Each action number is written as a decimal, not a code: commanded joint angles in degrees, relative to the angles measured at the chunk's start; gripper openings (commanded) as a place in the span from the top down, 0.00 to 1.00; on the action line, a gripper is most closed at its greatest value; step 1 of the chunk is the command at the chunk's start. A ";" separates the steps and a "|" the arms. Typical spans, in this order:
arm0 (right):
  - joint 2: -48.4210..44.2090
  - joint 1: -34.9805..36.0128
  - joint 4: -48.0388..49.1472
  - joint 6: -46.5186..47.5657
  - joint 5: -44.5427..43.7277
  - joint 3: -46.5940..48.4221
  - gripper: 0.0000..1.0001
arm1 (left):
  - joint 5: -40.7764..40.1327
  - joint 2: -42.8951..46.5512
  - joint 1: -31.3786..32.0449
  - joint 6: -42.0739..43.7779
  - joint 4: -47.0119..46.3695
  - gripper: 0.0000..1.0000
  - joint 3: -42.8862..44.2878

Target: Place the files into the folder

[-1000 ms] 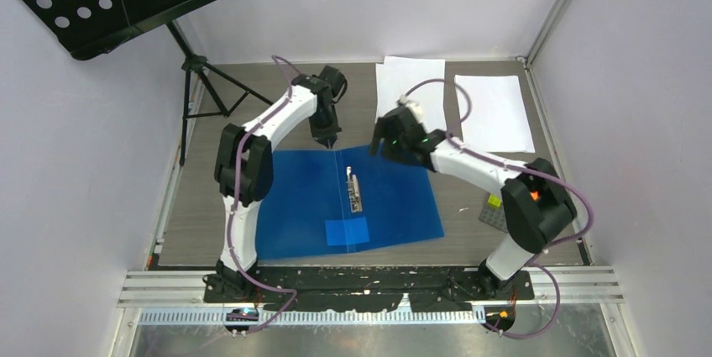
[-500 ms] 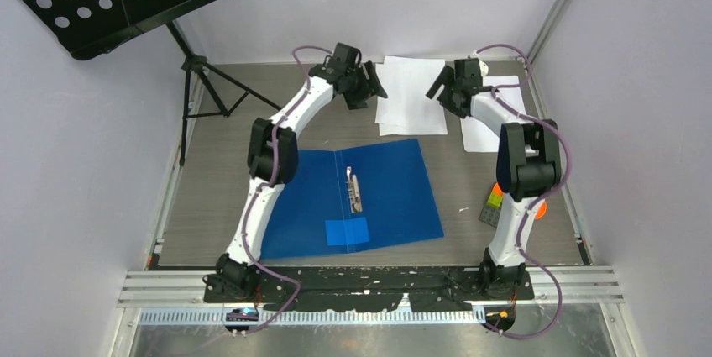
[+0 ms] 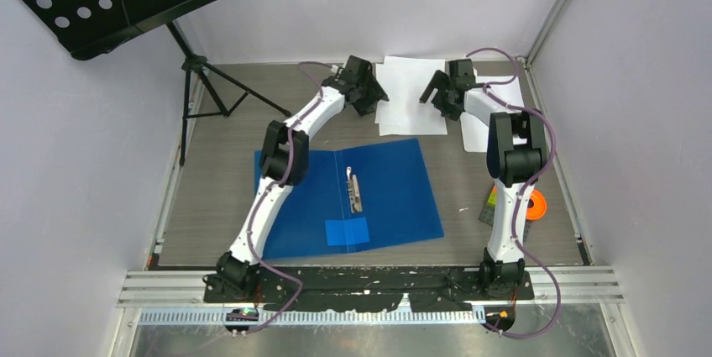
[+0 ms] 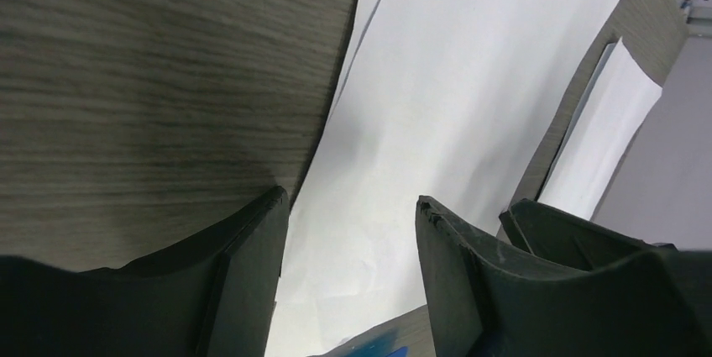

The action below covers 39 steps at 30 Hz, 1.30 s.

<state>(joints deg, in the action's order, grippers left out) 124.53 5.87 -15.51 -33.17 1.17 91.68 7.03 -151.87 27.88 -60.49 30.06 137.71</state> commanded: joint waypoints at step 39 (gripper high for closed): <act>5.35 2.66 -9.15 -0.46 12.16 5.10 0.13 | -3.88 4.96 2.44 -3.63 14.81 0.71 -1.79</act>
<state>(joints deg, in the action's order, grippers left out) 127.87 7.53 -22.52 -32.36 9.61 98.37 2.68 -149.88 30.61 -65.30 42.33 137.19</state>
